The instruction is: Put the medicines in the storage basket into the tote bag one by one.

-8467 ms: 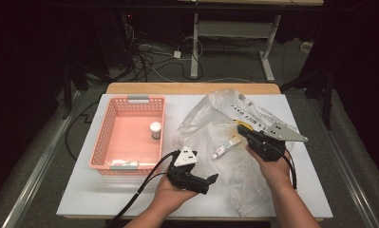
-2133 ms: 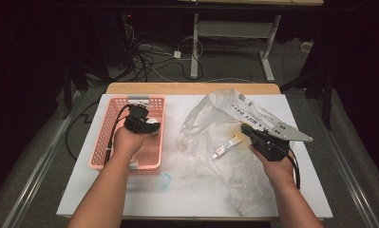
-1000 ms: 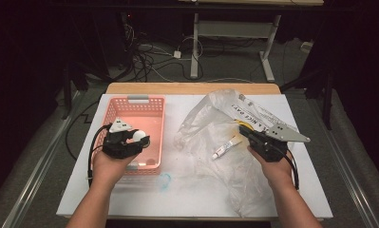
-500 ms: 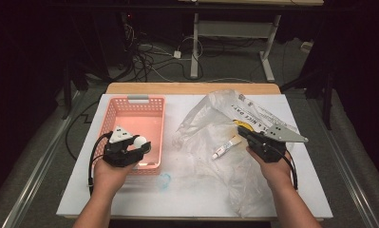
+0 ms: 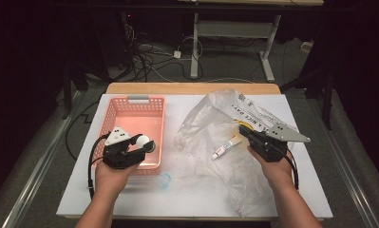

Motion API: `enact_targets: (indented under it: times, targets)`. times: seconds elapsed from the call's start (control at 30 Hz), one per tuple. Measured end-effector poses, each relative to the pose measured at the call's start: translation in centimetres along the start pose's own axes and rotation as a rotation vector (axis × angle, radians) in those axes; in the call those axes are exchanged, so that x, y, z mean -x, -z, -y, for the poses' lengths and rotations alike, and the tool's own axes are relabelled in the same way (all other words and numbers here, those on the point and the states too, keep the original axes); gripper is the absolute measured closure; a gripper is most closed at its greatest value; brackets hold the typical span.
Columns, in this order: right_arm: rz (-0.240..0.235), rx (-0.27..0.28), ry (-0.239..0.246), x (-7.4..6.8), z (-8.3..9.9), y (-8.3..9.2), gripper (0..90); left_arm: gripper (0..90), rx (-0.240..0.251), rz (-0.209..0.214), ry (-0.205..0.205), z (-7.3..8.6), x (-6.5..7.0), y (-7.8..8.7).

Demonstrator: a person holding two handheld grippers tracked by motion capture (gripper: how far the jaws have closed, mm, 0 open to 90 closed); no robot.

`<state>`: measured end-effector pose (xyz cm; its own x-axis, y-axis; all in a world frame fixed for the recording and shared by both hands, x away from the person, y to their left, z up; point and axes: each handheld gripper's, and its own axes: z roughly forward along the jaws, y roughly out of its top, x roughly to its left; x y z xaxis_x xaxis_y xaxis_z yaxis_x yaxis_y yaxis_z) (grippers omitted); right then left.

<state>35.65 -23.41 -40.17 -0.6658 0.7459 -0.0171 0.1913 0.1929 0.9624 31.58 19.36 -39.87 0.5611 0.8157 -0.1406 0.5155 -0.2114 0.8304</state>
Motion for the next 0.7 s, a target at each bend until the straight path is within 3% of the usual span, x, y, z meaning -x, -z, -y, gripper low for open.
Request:
enact_targets:
  times: [0.33, 0.47, 0.7]
  targets:
    - [-0.007, 0.002, 0.014, 0.1, -0.1, 0.0, 90.0, 48.9, 0.038, 0.075, -0.024, -0.6, 2.0, 0.3]
    - [-0.011, 0.001, 0.014, 0.1, -0.1, 0.1, 90.0, 49.0, 0.055, 0.091, -0.064, -0.8, 3.1, 0.3]
    - [-0.013, -0.002, 0.016, 0.0, -0.1, 0.0, 90.0, 49.0, 0.052, 0.130, -0.093, -0.7, 4.8, -0.3]
